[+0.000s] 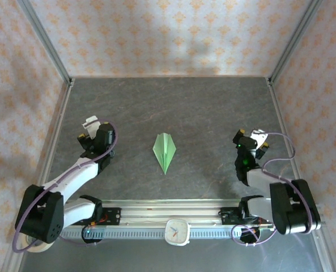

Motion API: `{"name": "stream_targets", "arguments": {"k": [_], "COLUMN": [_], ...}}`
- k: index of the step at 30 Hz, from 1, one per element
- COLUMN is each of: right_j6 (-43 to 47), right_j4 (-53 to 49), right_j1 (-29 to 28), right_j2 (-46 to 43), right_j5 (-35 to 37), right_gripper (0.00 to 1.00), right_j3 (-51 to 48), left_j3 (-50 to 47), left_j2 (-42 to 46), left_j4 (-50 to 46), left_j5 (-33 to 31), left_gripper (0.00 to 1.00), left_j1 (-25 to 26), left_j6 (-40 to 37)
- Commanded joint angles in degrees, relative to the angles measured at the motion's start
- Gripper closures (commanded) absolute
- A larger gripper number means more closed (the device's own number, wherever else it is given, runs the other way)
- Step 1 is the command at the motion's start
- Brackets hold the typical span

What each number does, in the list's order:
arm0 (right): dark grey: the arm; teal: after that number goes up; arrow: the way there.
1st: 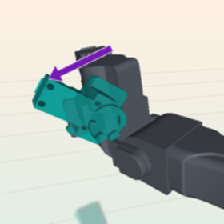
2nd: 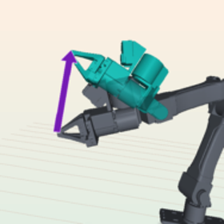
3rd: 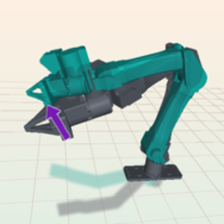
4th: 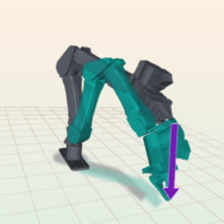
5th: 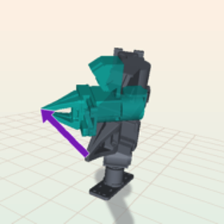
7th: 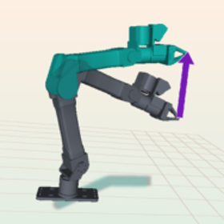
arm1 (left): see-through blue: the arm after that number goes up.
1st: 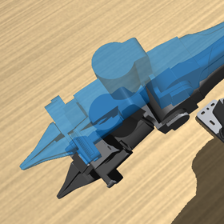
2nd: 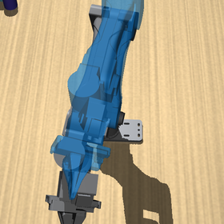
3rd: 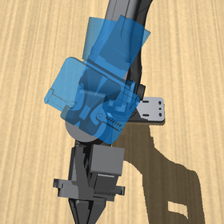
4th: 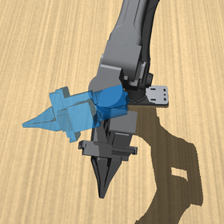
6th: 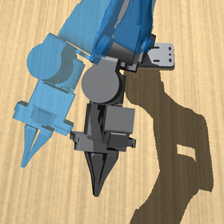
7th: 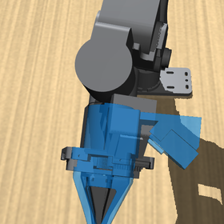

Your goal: Fold a paper plane with a square sheet of paper (pick it up from the middle)

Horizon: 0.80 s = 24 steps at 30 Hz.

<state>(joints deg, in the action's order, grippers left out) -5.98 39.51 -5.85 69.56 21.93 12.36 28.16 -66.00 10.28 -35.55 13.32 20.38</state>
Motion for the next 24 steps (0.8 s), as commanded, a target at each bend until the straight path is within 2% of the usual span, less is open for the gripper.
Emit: {"name": "stream_targets", "arguments": {"k": [1,4,6,9,12,14,15,16,17,18,19,20,21,23,24], "right_j6": [4.3,5.7,5.8,7.4,6.2,4.4,4.7,5.0,4.9,5.7,6.0,5.2,4.4,4.7,4.8], "right_j4": [15.0,23.2,18.8,19.9,23.8,32.3,38.9,44.9,50.5,43.4,35.4,34.5,35.9,30.4,33.0], "right_j1": [2.7,4.8,5.8,5.9,5.9,5.9,5.9,5.8,5.6,5.6,5.4,5.0,4.7,4.2,3.9], "right_j2": [3.5,7.2,8.0,8.2,7.9,10.5,14.1,17.7,20.5,18.1,16.1,17.6,19.6,17.7,18.3], "right_j5": [-9.4,-16.2,-20.3,-26.0,-25.6,-24.5,-25.3,-25.7,-25.9,-26.4,-25.6,-22.2,-19.9,-19.0,-18.6], "right_gripper": [0.06,0.05,0.06,0.06,0.05,0.05,0.05,0.05,0.05,0.05,0.05,0.05,0.04,0.00,0.00], "right_j3": [0.4,-0.3,2.4,2.1,0.3,-2.6,-4.6,-5.5,-6.4,-5.1,-2.7,-0.7,0.2,1.3,0.7], "left_j3": [-2.3,-5.3,-7.9,-9.9,-8.9,-10.3,-10.4,-11.4,-12.0,-12.6,-14.7,-17.2,-18.5,-15.0,-15.0], "left_j2": [-3.7,-7.2,-9.9,-13.4,-15.6,-17.5,-18.9,-20.0,-19.2,-18.9,-20.4,-22.8,-22.1,-20.8,-21.5], "left_j4": [14.6,26.3,35.0,43.2,45.7,51.1,51.5,55.9,55.0,55.2,59.6,67.9,70.9,60.6,62.1], "left_j5": [-0.2,2.7,6.6,8.8,12.2,15.3,17.3,18.0,19.6,22.2,24.4,26.0,27.5,25.8,25.4], "left_gripper": [0.01,0.01,0.01,0.01,0.01,0.01,0.01,0.01,0.01,0.01,0.01,0.04,0.04,0.03,0.01], "left_j1": [-1.9,-2.9,-3.9,-4.6,-6.1,-7.8,-8.8,-9.2,-9.4,-9.6,-9.5,-9.6,-9.8,-11.1,-11.4], "left_j6": [-10.2,-14.6,-16.5,-19.0,-20.0,-20.1,-19.1,-19.7,-19.4,-19.9,-20.8,-22.6,-22.5,-19.5,-19.4]}}
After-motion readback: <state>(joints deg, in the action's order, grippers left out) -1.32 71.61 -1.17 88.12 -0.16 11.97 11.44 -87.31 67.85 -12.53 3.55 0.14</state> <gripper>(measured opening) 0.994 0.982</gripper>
